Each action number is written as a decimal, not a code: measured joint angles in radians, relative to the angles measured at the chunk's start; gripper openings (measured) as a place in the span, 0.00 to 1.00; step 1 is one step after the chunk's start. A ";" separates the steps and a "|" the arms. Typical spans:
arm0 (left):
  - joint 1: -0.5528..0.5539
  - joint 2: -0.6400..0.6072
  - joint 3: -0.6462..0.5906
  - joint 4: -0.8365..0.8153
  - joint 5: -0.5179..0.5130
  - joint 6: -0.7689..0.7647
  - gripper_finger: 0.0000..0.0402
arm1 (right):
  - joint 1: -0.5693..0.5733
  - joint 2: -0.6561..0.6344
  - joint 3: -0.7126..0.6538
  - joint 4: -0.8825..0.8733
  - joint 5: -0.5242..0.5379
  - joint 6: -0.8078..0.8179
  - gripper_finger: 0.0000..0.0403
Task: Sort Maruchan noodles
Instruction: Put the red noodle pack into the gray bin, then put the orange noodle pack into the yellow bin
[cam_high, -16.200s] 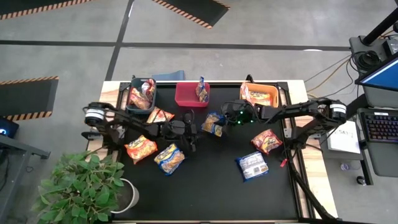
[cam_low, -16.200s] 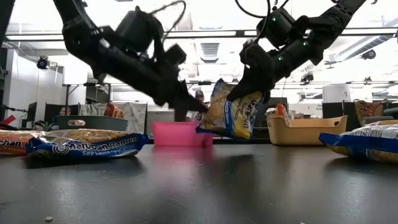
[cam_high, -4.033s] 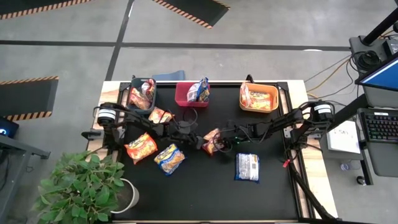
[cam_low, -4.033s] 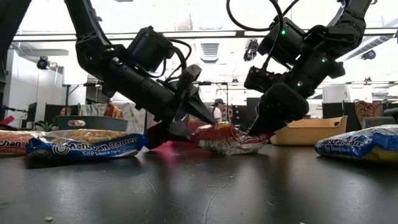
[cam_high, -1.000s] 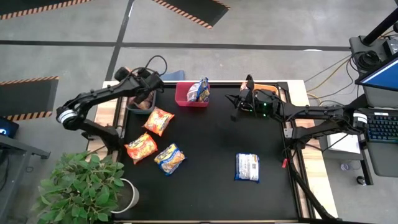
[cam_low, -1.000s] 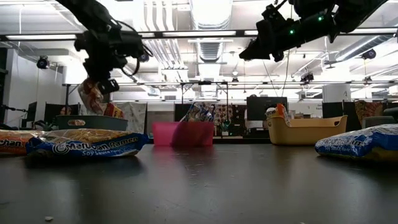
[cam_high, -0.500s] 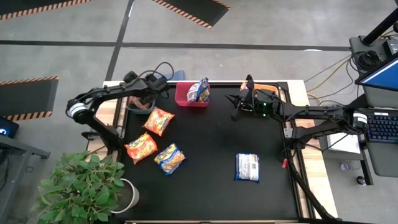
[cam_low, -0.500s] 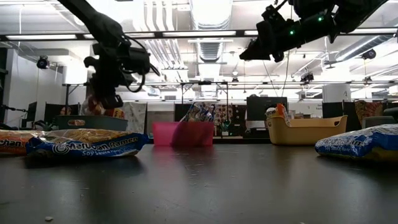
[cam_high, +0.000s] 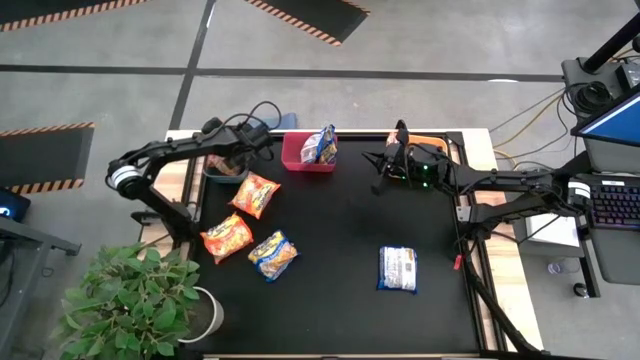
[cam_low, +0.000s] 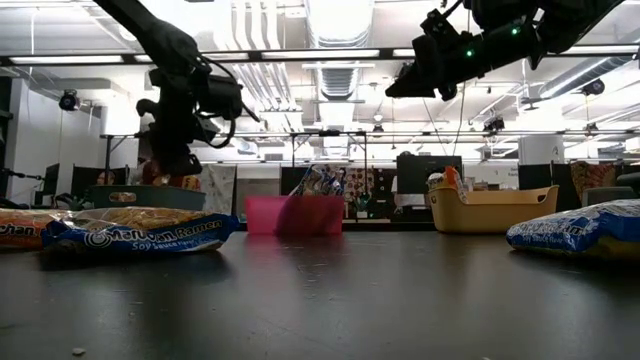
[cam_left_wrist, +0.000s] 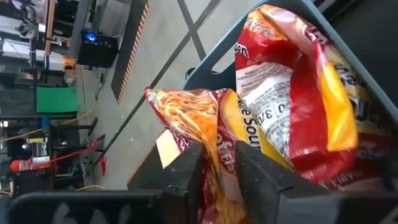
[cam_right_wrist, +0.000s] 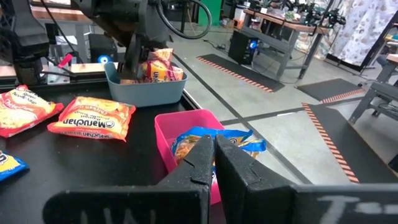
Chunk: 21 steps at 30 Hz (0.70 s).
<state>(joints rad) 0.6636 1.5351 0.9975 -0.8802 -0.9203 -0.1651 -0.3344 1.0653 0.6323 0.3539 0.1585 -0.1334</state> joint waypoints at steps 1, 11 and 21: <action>-0.007 -0.003 0.005 -0.013 0.000 0.001 0.21 | 0.000 0.000 0.000 -0.002 0.000 0.000 0.02; -0.195 -0.022 0.142 -0.179 0.031 -0.129 0.30 | 0.000 0.000 0.000 -0.006 0.000 0.003 0.02; -0.365 -0.015 0.188 -0.167 0.447 -0.454 0.29 | 0.000 0.000 0.000 -0.006 0.000 0.016 0.02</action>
<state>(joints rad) 0.2983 1.5201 1.1857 -1.0474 -0.4734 -0.6189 -0.3344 1.0653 0.6323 0.3481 0.1585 -0.1177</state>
